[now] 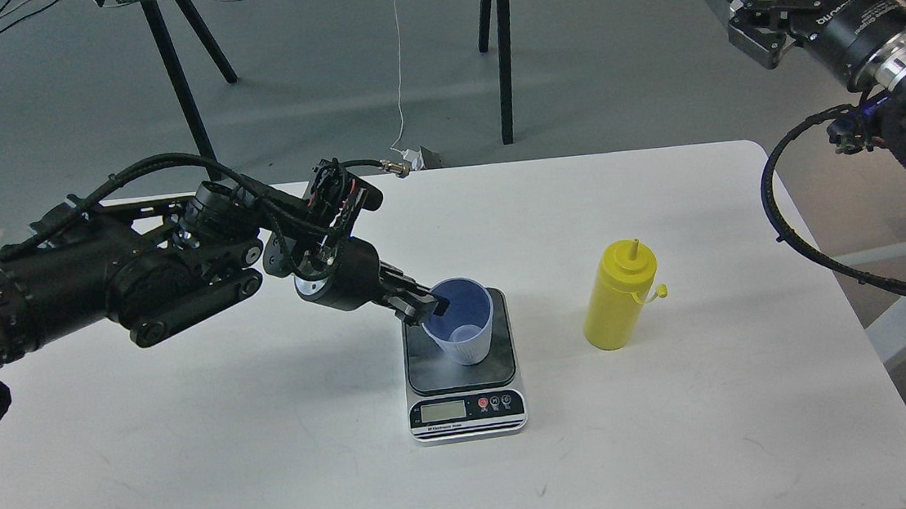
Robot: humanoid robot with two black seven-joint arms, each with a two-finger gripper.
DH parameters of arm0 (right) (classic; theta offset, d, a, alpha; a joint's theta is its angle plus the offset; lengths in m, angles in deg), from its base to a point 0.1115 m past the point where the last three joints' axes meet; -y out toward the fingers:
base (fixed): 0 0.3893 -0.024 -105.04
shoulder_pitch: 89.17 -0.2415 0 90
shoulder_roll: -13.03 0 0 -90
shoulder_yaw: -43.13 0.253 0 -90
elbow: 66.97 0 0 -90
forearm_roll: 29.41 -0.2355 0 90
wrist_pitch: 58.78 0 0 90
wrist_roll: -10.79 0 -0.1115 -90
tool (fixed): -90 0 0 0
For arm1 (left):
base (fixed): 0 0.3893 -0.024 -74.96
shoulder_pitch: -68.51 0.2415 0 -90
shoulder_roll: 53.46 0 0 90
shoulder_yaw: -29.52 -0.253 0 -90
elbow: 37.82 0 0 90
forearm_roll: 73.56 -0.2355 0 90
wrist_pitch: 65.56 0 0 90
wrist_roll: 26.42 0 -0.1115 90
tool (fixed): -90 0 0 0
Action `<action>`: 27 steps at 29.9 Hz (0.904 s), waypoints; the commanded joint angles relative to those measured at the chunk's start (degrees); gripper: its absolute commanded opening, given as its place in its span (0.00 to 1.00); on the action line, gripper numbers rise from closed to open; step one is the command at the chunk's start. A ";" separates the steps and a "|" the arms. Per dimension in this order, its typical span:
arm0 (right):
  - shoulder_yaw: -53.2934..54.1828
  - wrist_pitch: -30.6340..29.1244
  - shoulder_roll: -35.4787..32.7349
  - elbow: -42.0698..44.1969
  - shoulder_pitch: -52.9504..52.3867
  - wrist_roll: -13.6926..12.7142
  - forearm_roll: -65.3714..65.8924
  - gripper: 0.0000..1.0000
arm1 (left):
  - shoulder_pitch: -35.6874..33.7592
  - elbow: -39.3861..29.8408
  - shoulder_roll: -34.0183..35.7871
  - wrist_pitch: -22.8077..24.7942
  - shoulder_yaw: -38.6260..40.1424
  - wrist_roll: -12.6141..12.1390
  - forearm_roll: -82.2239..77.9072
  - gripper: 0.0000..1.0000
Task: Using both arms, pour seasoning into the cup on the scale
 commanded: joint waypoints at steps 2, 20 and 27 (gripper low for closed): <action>-0.04 0.01 0.00 -0.08 0.08 0.00 -0.09 0.99 | 0.00 0.00 0.07 0.00 0.00 0.00 0.34 0.57; -6.30 3.85 -0.53 -0.70 -8.87 0.00 -0.44 0.99 | -5.89 2.97 12.89 0.00 7.28 0.00 24.48 0.99; 7.33 15.38 -8.17 -0.08 -10.49 0.00 -10.17 1.00 | -3.69 18.80 13.69 0.00 13.89 0.00 42.24 0.99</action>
